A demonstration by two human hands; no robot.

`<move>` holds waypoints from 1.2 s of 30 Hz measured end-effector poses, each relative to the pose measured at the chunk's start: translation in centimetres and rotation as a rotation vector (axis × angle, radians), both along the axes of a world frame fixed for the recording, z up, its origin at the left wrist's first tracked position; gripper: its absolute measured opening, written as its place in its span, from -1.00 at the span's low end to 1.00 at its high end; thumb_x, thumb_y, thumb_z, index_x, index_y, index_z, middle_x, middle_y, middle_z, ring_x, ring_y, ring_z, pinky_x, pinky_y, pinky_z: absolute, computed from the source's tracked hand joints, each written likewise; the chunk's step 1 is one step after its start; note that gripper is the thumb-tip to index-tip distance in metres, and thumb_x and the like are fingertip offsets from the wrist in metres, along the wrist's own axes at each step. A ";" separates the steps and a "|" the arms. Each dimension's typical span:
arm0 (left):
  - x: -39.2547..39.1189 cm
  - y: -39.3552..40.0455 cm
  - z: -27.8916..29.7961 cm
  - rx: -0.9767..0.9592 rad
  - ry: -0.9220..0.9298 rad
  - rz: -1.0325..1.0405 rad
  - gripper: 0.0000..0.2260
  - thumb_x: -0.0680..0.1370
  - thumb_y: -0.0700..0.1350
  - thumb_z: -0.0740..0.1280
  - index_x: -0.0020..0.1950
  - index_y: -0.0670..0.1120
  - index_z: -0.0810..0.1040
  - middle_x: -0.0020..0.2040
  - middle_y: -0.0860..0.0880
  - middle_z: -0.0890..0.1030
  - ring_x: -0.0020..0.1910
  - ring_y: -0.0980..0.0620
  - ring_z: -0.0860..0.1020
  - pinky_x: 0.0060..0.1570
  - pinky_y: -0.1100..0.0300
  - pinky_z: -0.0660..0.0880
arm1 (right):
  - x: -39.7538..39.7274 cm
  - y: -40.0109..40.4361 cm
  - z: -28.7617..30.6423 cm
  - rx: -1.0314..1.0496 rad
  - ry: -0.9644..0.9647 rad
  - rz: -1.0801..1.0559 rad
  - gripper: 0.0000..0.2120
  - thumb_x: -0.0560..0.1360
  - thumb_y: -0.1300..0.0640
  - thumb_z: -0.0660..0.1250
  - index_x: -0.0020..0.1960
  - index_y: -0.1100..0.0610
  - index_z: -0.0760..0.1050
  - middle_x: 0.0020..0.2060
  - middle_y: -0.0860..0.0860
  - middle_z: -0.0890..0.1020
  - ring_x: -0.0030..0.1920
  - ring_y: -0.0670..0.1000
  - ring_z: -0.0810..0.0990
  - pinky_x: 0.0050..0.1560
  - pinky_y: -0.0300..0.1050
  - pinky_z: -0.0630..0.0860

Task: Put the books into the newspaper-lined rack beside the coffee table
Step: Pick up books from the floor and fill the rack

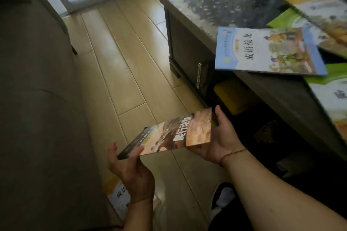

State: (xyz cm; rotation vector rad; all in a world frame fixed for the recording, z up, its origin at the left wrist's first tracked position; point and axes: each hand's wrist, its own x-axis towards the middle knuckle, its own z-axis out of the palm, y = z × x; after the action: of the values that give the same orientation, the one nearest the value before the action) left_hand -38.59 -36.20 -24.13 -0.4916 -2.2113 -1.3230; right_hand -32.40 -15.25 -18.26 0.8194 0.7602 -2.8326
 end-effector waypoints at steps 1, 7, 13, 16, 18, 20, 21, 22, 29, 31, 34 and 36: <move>-0.3 -0.4 0.7 -0.002 0.021 0.000 -0.81 0.50 -0.31 0.40 -0.01 -0.03 0.60 0.42 -0.25 0.27 0.41 -0.27 0.27 0.39 0.11 0.21 | 0.7 -0.4 2.0 -0.001 -0.088 0.048 -0.22 0.45 -0.41 0.16 0.29 0.26 0.49 0.15 0.27 0.60 0.12 0.26 0.59 0.03 0.07 0.54; 0.3 -0.7 8.0 0.137 0.149 -0.029 -0.78 0.56 -0.29 0.33 0.17 -0.08 0.55 0.53 -0.25 0.15 0.49 -0.35 0.17 0.45 -0.16 0.20 | 3.1 -0.3 11.6 0.472 -0.080 0.058 -0.72 0.56 0.38 0.17 0.25 0.36 0.45 0.11 0.32 0.61 0.11 0.29 0.61 -0.01 0.10 0.58; 9.4 7.6 20.4 1.132 -0.966 -0.376 -0.45 0.63 0.19 0.08 0.52 -0.10 0.28 0.41 -0.16 0.47 0.21 -0.13 0.58 0.24 -0.11 0.51 | 14.6 -2.0 19.3 0.699 0.078 -0.460 -0.75 0.44 0.35 0.39 0.08 0.16 0.55 -0.05 0.15 0.70 -0.04 0.20 0.69 -0.03 0.25 0.61; 16.0 11.5 24.4 0.963 -1.117 -0.876 -0.56 0.51 0.04 0.23 0.30 -0.16 0.54 0.15 -0.16 0.67 0.10 -0.17 0.64 0.02 -0.06 0.61 | 21.1 -2.3 21.5 0.745 0.064 -0.738 -0.60 0.15 0.05 0.62 -0.03 0.07 0.67 -0.08 0.07 0.72 -0.05 0.11 0.70 -0.06 0.04 0.64; 19.8 13.9 25.7 0.782 -0.980 -1.021 -0.63 0.51 -0.06 0.24 0.26 -0.17 0.56 0.15 -0.16 0.67 0.13 -0.22 0.63 0.01 -0.12 0.60 | 26.1 -1.7 22.7 0.821 0.003 -0.833 -0.66 0.15 0.08 0.59 -0.08 0.07 0.70 -0.07 0.09 0.72 -0.02 0.15 0.69 0.04 0.14 0.60; 23.0 15.8 26.5 0.682 -0.954 -1.169 -0.58 0.49 0.02 0.38 0.26 -0.20 0.56 0.15 -0.18 0.66 0.13 -0.21 0.63 0.03 -0.07 0.61 | 31.9 -0.4 24.1 0.851 -0.075 -0.887 -0.63 0.13 0.11 0.56 -0.07 0.13 0.68 -0.08 0.11 0.72 -0.02 0.16 0.69 0.08 0.23 0.57; 24.2 16.4 27.0 0.636 -0.935 -1.230 -0.44 0.39 0.13 0.50 0.25 -0.19 0.57 0.15 -0.20 0.66 0.13 -0.21 0.63 0.05 -0.05 0.61 | 35.0 0.2 24.9 0.887 -0.092 -0.909 -0.60 0.10 0.06 0.60 -0.09 0.12 0.69 -0.09 0.10 0.72 -0.05 0.13 0.70 0.02 0.18 0.60; 25.1 17.0 27.2 0.584 -0.920 -1.277 -0.32 0.25 0.22 0.58 0.22 -0.15 0.60 0.14 -0.21 0.66 0.10 -0.19 0.64 0.05 -0.02 0.61 | 38.0 0.8 26.0 0.928 -0.107 -0.924 -0.64 0.11 0.06 0.63 -0.11 0.09 0.71 -0.11 0.10 0.72 -0.08 0.09 0.71 -0.07 0.07 0.62; 34.2 22.3 28.9 0.115 -0.694 -1.561 -0.96 0.47 -0.03 0.48 -0.13 0.11 0.73 -0.08 -0.02 0.73 -0.07 0.10 0.69 -0.08 0.27 0.61 | 52.7 0.6 30.6 1.320 -0.396 -0.840 -0.69 0.40 0.34 0.48 0.02 -0.01 0.60 -0.15 -0.14 0.72 -0.09 -0.20 0.67 -0.13 -0.33 0.55; 37.5 24.6 30.0 0.042 -0.639 -1.612 -0.92 0.53 -0.01 0.43 -0.07 0.15 0.71 -0.07 0.03 0.73 -0.02 0.00 0.68 0.00 0.06 0.61 | 55.4 0.8 31.9 1.420 -0.498 -0.927 -0.53 0.41 0.26 0.50 0.25 -0.06 0.51 0.01 -0.14 0.69 0.06 -0.16 0.64 0.01 -0.20 0.59; 43.8 27.9 33.0 0.027 -0.516 -1.705 -0.81 0.63 -0.19 0.27 0.01 0.03 0.65 -0.07 0.11 0.72 -0.07 0.13 0.68 -0.05 0.13 0.59 | 60.3 1.7 37.0 1.736 -0.655 -1.105 -0.08 0.36 0.17 0.55 0.44 -0.34 0.07 0.19 -0.29 0.49 0.15 -0.29 0.52 0.13 -0.26 0.52; 48.8 29.4 35.9 0.086 -0.567 -1.789 -0.79 0.63 -0.29 0.22 0.03 -0.05 0.61 -0.11 0.09 0.73 -0.10 0.13 0.68 -0.17 0.29 0.58 | 63.7 2.9 41.7 2.126 -1.000 -1.070 0.08 0.30 0.02 0.58 0.52 -0.25 -0.12 0.36 -0.16 0.35 0.28 -0.20 0.39 0.28 -0.17 0.39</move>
State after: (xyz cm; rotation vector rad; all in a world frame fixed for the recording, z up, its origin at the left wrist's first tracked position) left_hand 10.16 -6.77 11.73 -2.6591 -1.6965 -2.4571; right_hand 31.33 -12.35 23.40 2.6228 3.1955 0.1007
